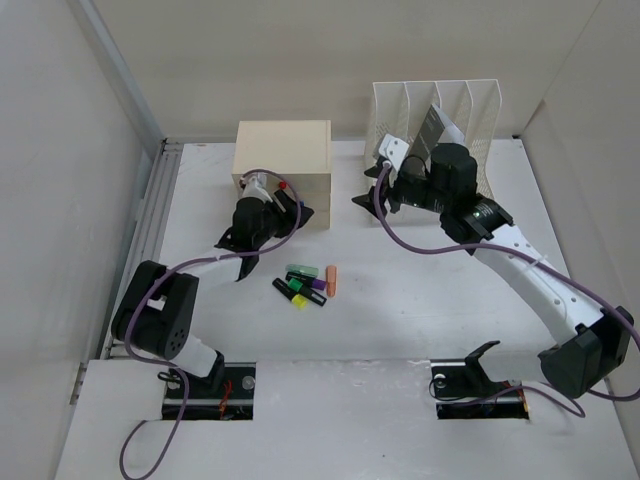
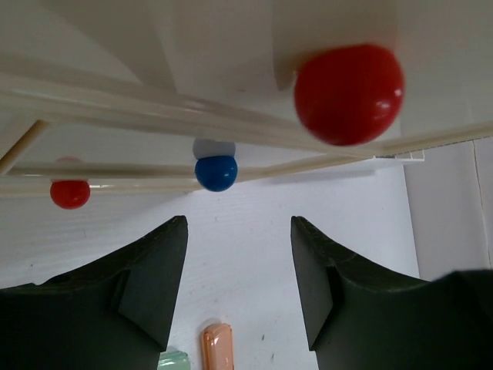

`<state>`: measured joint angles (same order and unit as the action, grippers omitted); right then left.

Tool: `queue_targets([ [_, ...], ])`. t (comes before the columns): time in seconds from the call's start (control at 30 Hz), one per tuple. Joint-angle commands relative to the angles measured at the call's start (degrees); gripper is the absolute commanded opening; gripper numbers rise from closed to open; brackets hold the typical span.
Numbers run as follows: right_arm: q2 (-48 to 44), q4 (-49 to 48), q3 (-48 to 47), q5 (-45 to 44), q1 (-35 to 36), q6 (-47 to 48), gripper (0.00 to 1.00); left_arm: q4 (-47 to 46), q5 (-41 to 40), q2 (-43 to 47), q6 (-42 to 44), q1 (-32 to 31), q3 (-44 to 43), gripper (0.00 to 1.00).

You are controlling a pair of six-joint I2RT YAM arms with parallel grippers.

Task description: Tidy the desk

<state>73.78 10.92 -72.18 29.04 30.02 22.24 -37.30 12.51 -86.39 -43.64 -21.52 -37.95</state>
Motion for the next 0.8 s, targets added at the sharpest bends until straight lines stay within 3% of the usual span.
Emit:
queue_targets([
  [0.0, -1.88, -3.71, -0.06, 1.29, -0.31, -0.88, 0.68, -3.75, -4.24, 0.78, 1.36, -0.98, -2.56, 0.52],
  [0.27, -1.88, -3.71, 0.46, 1.81, -0.31, -0.88, 0.68, -3.75, -13.03, 0.78, 1.36, -3.26, -2.56, 0.48],
  [0.6, -2.41, -3.71, 0.46, 2.34, -0.31, -1.41, 0.68, -3.75, -18.31, -0.36, 1.89, -4.32, -3.18, 0.36],
  [0.77, -2.41, -3.71, 0.46, 2.87, -0.31, -1.41, 0.68, -3.75, -19.46, -1.41, 2.42, -4.85, -3.71, 0.34],
])
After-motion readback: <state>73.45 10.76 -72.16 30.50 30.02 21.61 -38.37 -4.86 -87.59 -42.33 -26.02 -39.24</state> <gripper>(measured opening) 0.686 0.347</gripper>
